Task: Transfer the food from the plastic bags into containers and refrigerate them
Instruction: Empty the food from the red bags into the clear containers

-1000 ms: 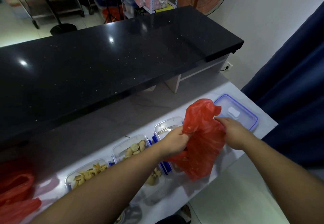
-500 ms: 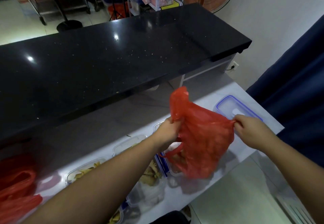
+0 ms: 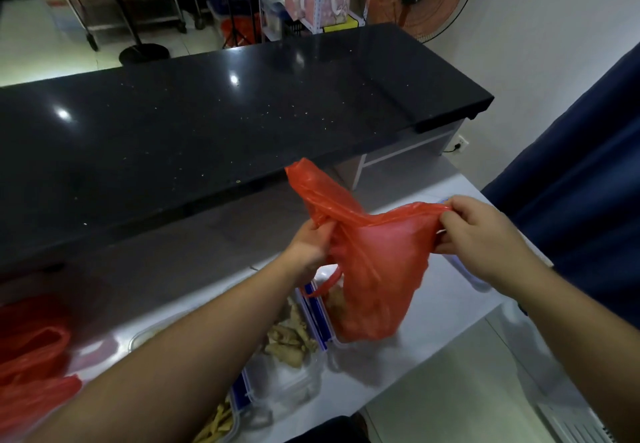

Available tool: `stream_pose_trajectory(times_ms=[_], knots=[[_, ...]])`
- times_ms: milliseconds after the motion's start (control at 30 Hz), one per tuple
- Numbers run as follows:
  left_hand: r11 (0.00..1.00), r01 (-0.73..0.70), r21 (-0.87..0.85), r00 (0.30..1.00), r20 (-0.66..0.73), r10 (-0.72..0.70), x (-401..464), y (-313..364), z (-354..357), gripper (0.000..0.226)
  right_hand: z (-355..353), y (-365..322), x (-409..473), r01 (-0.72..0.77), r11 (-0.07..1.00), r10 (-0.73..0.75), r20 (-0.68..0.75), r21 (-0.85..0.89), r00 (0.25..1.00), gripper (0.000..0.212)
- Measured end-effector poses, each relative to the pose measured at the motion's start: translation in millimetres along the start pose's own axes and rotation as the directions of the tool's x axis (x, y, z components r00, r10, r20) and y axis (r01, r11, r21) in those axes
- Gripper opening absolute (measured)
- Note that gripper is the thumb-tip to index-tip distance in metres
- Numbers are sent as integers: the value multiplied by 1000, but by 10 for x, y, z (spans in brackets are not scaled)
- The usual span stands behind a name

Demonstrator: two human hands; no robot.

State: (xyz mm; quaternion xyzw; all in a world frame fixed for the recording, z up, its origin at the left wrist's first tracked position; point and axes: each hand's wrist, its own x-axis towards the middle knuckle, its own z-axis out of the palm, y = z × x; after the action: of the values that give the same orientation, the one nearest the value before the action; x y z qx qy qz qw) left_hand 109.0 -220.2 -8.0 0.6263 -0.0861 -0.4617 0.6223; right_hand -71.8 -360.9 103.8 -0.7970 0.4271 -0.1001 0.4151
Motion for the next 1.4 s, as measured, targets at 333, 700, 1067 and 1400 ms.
stream_pose_trajectory(times_ms=[333, 700, 1067, 1400], knots=[[991, -16, 131, 999, 47, 10, -106, 146, -194, 31, 96, -419, -142, 79, 996, -77, -40, 30, 996, 25], [950, -88, 300, 974, 226, 19, -406, 509, -112, 35, -13, -682, -143, 181, 960, -161, -109, 212, 981, 24], [786, -314, 532, 947, 235, 219, -583, 568, 217, 41, 40, -928, 10, 118, 927, -88, -99, 357, 991, 23], [809, -325, 490, 944, 111, 312, -679, 789, 202, 29, -64, -605, 93, 104, 833, -118, -9, 543, 993, 21]])
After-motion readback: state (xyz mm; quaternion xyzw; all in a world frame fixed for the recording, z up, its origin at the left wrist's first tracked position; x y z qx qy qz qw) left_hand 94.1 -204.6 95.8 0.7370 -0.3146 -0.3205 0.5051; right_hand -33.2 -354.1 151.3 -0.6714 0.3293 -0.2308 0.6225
